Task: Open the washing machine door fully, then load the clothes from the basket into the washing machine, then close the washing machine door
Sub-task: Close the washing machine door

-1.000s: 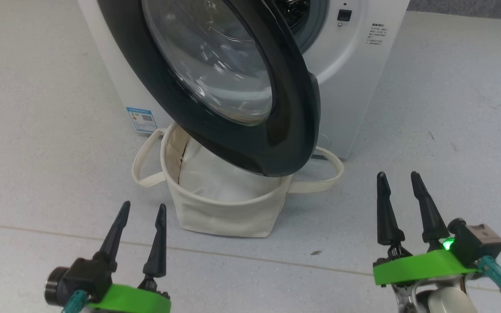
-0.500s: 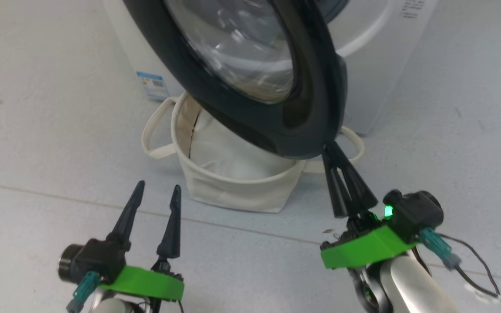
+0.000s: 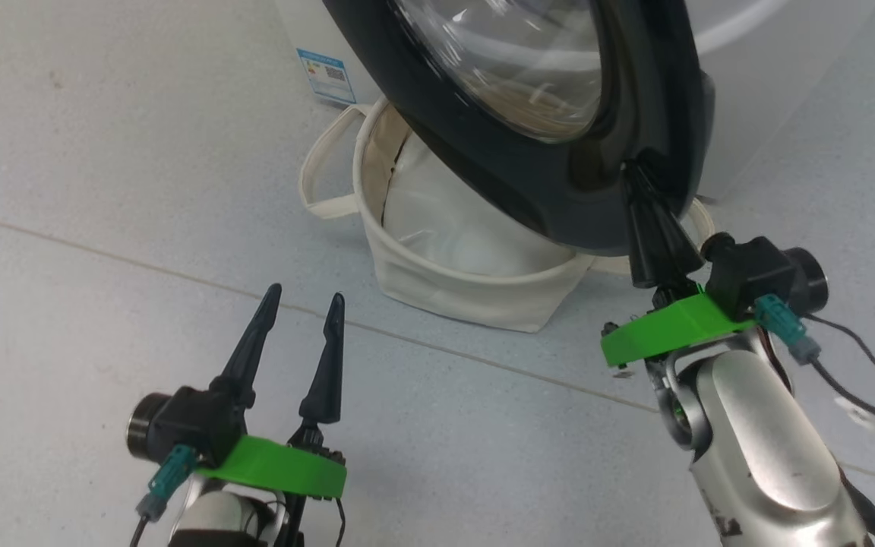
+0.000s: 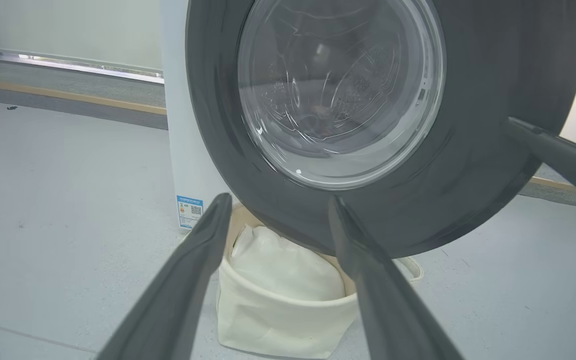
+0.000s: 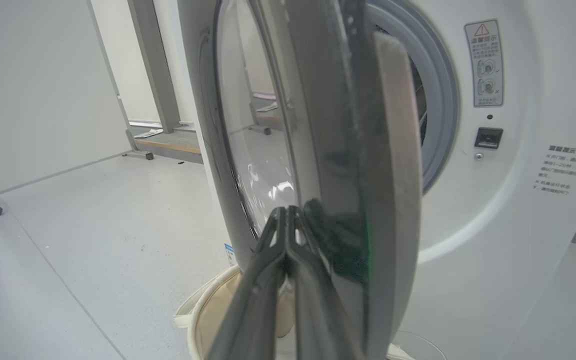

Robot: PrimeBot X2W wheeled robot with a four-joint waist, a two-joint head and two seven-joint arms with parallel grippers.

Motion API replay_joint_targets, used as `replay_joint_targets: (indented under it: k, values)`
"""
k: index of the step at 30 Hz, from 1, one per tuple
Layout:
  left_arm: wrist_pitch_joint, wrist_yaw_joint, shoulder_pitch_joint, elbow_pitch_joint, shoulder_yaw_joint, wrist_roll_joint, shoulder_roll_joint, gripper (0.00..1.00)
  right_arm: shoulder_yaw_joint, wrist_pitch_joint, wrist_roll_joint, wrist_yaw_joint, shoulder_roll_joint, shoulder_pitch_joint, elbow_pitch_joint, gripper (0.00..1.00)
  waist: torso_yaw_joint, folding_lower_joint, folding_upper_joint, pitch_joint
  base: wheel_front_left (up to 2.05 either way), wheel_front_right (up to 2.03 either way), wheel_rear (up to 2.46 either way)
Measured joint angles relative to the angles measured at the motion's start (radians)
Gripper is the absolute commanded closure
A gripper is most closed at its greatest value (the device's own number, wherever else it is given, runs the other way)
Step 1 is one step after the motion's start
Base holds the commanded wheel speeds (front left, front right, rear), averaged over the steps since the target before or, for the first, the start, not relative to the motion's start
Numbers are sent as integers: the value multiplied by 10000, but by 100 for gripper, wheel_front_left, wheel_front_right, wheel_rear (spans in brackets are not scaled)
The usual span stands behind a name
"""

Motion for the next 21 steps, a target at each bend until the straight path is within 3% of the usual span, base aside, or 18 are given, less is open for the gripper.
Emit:
replay_joint_targets:
  k: [10,17,21]
  values:
    - [0,88,-144,-17,-293,-130,-4,0,-1611,0,-42,6,25,-369,10,100,406,0,0,448,0,0,0]
    - [0,188,-453,-33,-600,-203,-17,0,-3580,0,2,4,17,-1243,334,100,575,-1,0,839,0,0,0]
    - [0,278,-493,-33,-694,-330,-36,0,-4056,0,-19,4,6,-1716,727,100,621,-1,0,1094,0,0,0]
